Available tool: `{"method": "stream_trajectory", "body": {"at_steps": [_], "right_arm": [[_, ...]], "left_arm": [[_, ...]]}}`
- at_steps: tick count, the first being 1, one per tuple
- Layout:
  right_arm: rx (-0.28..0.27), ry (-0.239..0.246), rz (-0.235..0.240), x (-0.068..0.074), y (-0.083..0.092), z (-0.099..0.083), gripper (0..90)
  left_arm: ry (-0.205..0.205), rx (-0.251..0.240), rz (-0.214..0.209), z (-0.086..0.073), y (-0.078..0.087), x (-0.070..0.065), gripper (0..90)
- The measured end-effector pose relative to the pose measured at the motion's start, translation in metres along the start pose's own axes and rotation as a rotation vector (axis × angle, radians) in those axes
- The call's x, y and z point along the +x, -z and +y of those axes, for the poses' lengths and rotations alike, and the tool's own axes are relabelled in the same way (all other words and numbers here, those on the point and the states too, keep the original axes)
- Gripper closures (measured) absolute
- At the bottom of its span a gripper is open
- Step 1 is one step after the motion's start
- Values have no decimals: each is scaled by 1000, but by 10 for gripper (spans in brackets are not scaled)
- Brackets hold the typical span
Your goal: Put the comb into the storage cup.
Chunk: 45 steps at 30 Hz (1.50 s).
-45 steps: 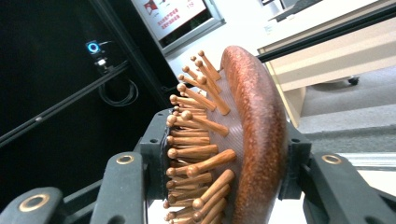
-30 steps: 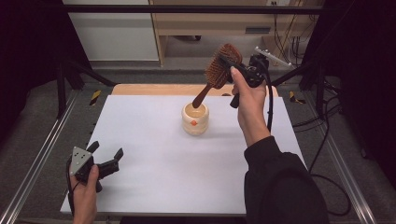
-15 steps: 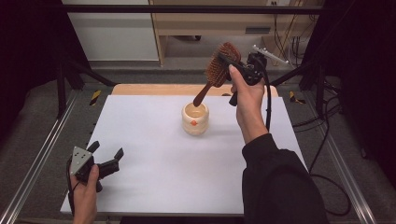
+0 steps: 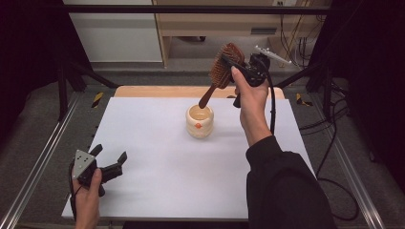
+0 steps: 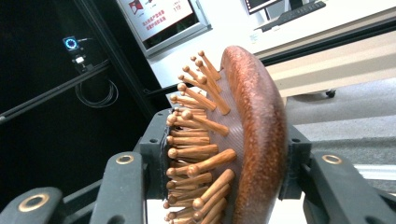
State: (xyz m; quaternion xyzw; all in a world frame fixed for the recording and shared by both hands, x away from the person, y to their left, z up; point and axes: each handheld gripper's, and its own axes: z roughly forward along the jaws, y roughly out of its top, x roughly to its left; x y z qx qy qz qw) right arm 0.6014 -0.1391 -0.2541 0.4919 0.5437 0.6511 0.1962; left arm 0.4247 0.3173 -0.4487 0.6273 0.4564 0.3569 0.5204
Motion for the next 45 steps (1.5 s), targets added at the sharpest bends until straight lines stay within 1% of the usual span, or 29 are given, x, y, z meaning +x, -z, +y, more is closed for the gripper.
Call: {"method": "stream_trajectory", "body": {"at_steps": [6, 12, 14, 18, 21, 26, 38, 45], "right_arm": [[1, 24, -3, 5, -4, -2, 499], [20, 51, -3, 10, -9, -7, 499], [33, 70, -7, 11, -11, -10, 498], [47, 76, -10, 12, -14, -14, 498], [54, 92, -13, 12, -16, -18, 499], [56, 99, 3, 10, -16, -25, 499], [74, 120, -9, 8, -18, -34, 498], [86, 118, -7, 7, -22, -41, 498]], "left_arm": [[-2, 1, -4, 0, -1, -1, 39], [0, 1, -6, 0, -1, 0, 39], [0, 1, -5, 0, -1, 0, 39], [-1, 2, -6, 0, -1, 0, 39], [-3, 4, -7, 0, -1, -1, 39], [-3, 5, -10, 0, -1, -1, 39], [-7, 11, -15, 0, -2, -2, 39], [-5, 8, -11, 0, -1, -1, 39]]}}
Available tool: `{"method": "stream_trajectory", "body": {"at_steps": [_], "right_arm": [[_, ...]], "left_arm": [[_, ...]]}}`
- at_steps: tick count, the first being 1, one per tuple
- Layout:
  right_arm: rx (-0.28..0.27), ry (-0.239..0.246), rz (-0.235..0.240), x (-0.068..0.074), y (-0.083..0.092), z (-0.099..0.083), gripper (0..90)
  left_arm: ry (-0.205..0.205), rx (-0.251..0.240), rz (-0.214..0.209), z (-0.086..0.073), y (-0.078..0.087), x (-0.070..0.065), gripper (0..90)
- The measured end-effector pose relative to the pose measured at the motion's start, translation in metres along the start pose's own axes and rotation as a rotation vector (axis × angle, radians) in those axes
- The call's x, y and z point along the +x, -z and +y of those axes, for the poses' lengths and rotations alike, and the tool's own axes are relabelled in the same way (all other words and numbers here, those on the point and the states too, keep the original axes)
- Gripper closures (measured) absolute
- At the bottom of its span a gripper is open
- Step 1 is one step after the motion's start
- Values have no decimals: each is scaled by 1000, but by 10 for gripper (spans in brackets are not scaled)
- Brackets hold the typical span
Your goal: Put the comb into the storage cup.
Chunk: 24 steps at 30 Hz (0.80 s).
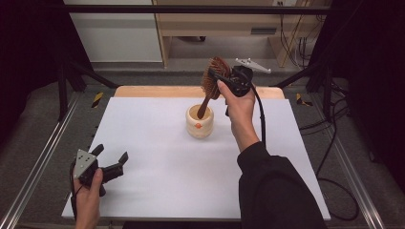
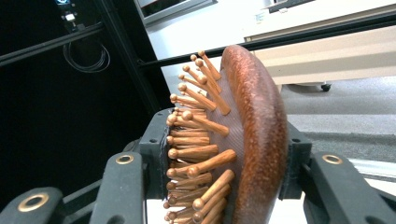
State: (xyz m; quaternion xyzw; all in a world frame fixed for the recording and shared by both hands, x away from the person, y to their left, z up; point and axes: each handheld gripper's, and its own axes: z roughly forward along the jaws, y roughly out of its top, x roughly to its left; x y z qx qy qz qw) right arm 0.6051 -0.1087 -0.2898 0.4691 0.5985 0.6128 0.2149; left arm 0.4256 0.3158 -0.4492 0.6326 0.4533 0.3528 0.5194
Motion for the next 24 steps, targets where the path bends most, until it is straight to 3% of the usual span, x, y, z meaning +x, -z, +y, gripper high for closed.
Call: {"method": "stream_trajectory", "body": {"at_steps": [24], "right_arm": [[32, 0, -3, 0, -9, -17, 496]], "left_arm": [[-2, -2, -1, 0, -1, -1, 39]]}}
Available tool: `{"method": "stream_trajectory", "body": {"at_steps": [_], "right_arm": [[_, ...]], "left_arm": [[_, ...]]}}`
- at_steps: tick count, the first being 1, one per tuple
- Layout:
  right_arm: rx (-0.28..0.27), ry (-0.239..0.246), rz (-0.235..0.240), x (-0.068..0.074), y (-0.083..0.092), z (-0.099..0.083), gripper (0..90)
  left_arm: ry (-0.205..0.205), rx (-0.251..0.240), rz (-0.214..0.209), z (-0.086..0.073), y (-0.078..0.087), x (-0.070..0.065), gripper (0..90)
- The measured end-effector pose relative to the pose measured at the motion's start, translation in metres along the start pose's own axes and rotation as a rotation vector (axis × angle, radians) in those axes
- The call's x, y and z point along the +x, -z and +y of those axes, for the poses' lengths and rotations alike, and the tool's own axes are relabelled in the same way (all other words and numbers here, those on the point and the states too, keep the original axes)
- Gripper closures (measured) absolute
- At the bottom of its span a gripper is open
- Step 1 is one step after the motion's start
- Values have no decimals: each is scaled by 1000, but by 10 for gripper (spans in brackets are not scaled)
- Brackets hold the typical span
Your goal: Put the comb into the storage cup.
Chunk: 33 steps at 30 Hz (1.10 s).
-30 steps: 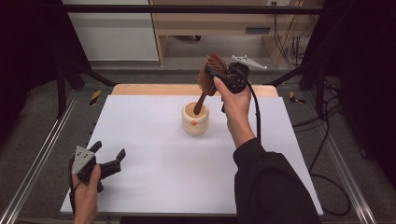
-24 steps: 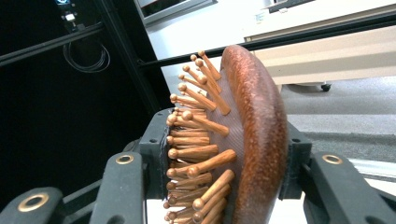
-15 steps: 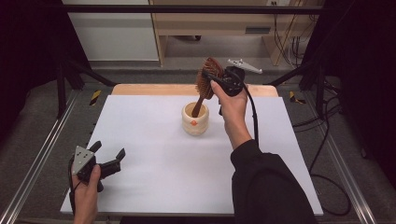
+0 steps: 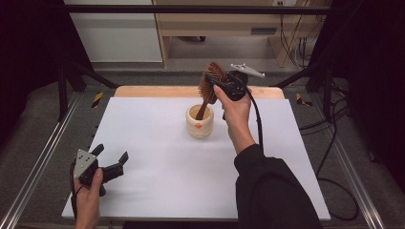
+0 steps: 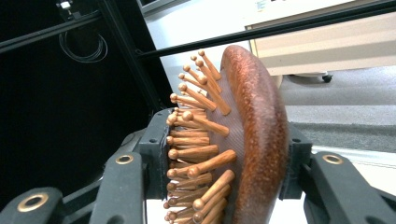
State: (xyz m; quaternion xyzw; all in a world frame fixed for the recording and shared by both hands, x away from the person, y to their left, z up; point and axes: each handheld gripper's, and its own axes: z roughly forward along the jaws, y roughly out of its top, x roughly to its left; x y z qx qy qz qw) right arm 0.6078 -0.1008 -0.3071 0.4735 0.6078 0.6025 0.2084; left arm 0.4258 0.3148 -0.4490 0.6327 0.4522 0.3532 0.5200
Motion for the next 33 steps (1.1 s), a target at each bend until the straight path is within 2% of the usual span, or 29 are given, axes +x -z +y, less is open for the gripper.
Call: {"method": "stream_trajectory", "body": {"at_steps": [33], "right_arm": [[25, -37, -5, -9, -11, -19, 495]], "left_arm": [[-1, 6, -10, -1, -1, -1, 39]]}}
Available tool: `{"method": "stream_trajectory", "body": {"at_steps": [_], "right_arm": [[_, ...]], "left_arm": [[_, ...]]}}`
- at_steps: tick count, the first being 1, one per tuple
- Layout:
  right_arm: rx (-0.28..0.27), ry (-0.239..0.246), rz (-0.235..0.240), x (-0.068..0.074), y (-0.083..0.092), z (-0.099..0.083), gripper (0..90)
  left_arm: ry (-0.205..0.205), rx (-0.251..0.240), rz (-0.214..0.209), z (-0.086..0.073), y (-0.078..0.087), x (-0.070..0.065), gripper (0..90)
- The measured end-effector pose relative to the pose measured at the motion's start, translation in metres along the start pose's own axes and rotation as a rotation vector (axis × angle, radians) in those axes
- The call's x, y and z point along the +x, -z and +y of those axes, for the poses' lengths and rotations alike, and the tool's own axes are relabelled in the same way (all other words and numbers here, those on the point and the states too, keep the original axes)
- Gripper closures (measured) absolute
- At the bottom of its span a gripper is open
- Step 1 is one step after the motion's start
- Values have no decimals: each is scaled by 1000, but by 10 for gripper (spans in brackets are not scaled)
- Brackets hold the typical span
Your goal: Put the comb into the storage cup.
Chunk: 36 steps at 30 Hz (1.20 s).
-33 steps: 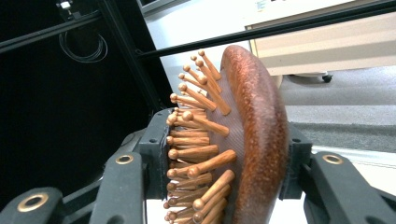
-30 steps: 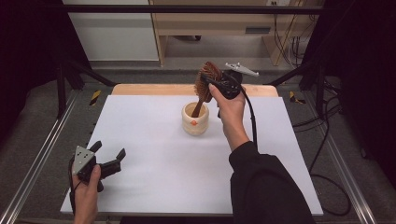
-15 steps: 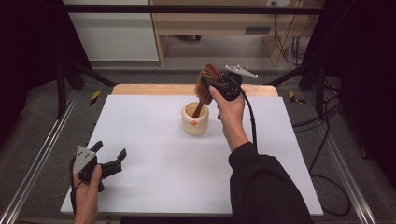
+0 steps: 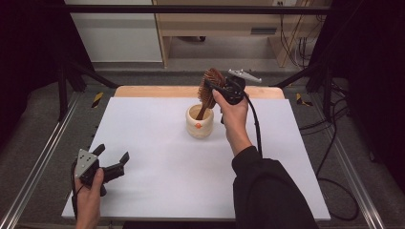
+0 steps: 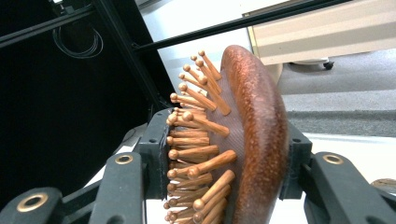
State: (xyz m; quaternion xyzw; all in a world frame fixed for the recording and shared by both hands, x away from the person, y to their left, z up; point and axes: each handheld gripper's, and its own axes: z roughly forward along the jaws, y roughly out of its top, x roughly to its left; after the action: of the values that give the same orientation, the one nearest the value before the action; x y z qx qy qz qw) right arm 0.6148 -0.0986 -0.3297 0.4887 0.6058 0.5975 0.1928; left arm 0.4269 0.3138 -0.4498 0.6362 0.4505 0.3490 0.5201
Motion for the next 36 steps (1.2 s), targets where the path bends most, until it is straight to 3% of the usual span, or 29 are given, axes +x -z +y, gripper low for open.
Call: {"method": "stream_trajectory", "body": {"at_steps": [36], "right_arm": [[15, -46, 16, -5, -7, -12, 494]], "left_arm": [[-1, 2, -4, 0, 0, 0, 39]]}}
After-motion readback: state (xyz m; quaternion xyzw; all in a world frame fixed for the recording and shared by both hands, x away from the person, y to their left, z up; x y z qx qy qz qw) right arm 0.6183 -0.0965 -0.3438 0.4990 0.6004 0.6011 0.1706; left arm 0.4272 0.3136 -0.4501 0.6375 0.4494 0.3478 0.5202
